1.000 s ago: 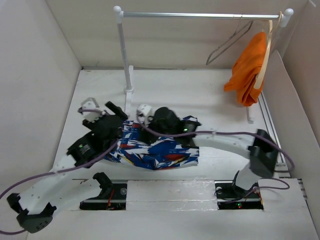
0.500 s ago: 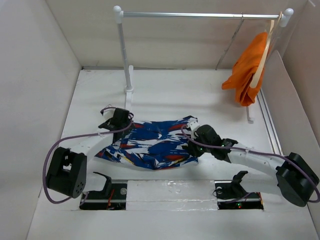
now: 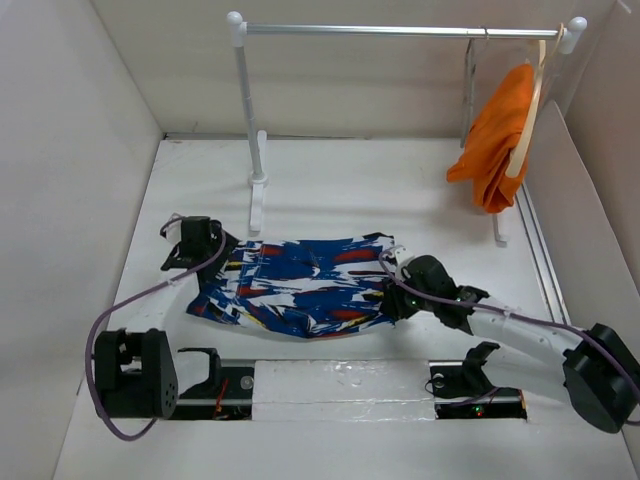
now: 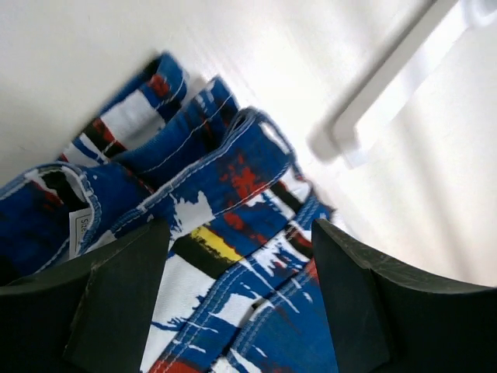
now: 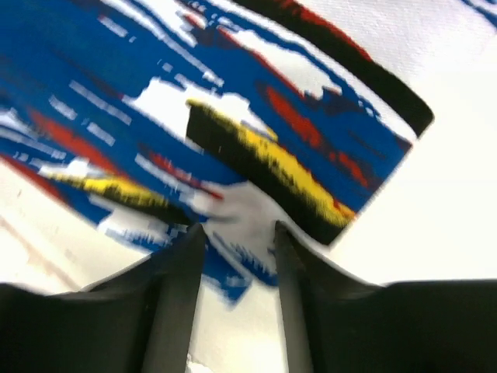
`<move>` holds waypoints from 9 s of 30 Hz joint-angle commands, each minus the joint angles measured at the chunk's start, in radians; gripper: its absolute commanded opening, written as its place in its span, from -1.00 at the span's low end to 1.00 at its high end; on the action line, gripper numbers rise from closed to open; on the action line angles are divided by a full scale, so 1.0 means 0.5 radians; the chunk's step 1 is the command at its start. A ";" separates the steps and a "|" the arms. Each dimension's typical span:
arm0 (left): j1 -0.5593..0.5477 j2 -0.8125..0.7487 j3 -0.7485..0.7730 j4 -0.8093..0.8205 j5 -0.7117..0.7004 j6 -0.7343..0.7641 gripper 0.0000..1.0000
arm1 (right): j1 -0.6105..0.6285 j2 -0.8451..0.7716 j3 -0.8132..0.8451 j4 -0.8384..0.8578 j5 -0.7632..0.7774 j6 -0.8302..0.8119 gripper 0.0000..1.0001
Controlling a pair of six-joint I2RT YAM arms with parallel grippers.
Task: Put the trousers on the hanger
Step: Fold the trousers, then grab a hanger with the right arm, then place trousers on hanger
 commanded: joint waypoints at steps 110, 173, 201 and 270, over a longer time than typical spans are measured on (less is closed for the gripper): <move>-1.943 1.728 2.265 0.450 0.566 -0.194 0.11 | -1.045 -0.846 0.552 -0.788 0.244 -0.745 -1.00; -2.197 1.219 0.704 1.092 -0.032 -0.645 -1.00 | -0.845 -0.039 0.295 0.129 -0.477 -0.359 -1.00; -2.197 1.335 0.734 0.957 -0.060 -0.620 -1.00 | -0.808 0.743 0.175 0.759 -0.821 -0.254 -0.89; -2.253 1.538 0.989 0.558 -0.127 -0.412 -1.00 | -1.222 -0.131 0.107 -0.395 -1.088 -0.699 0.21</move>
